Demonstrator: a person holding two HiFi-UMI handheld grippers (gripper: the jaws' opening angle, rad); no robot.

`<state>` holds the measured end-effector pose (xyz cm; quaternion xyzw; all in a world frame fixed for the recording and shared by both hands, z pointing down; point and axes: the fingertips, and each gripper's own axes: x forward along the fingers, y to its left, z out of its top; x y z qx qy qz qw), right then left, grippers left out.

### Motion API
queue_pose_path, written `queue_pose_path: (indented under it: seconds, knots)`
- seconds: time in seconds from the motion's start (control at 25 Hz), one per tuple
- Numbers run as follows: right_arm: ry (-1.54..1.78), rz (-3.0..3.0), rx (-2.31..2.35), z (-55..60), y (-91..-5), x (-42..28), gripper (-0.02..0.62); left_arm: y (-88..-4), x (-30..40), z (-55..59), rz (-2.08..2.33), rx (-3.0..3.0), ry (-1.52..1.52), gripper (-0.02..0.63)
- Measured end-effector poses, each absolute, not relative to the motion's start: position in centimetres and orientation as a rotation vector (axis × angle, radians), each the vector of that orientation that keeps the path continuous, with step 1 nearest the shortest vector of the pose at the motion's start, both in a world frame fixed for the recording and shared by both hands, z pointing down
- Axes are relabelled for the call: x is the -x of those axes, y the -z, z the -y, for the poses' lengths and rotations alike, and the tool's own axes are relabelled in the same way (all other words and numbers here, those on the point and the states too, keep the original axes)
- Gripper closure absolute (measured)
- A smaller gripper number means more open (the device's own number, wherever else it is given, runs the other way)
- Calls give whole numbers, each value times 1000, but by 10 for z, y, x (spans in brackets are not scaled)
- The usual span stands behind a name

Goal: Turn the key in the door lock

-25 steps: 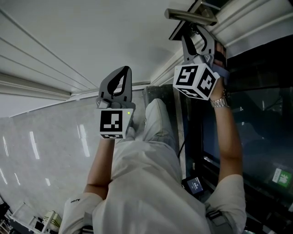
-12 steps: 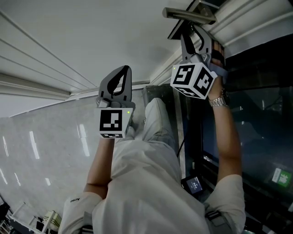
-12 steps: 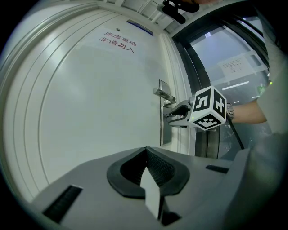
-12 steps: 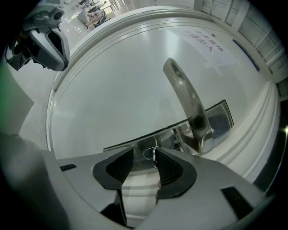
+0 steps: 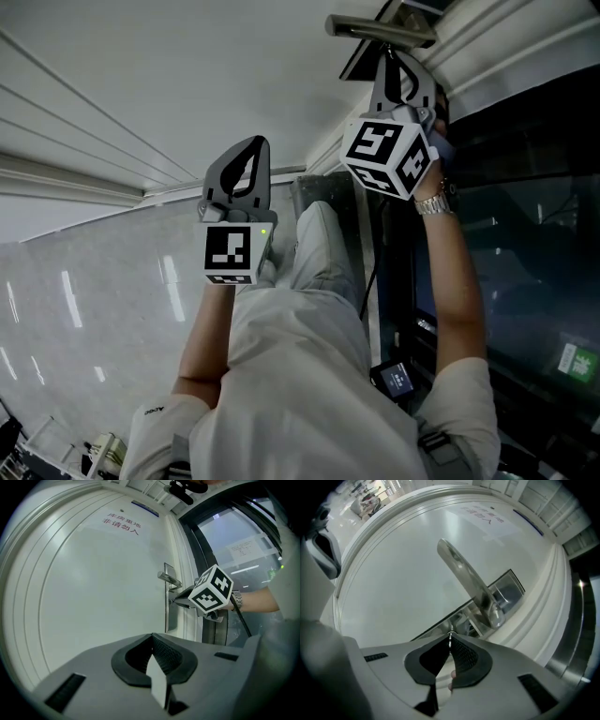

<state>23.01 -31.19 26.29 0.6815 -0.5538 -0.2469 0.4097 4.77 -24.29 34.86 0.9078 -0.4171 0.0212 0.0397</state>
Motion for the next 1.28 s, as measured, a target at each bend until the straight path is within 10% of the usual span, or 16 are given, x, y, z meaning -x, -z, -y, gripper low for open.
queue_pose_path:
  seconds: [0.6, 1.28]
  knots:
    - [217, 1716, -2048, 313, -258, -237, 584, -347, -46, 243, 1279, -2783, -56, 598]
    - [-984, 2318, -2377, 311, -260, -255, 583, -349, -43, 247, 1268, -2783, -64, 598]
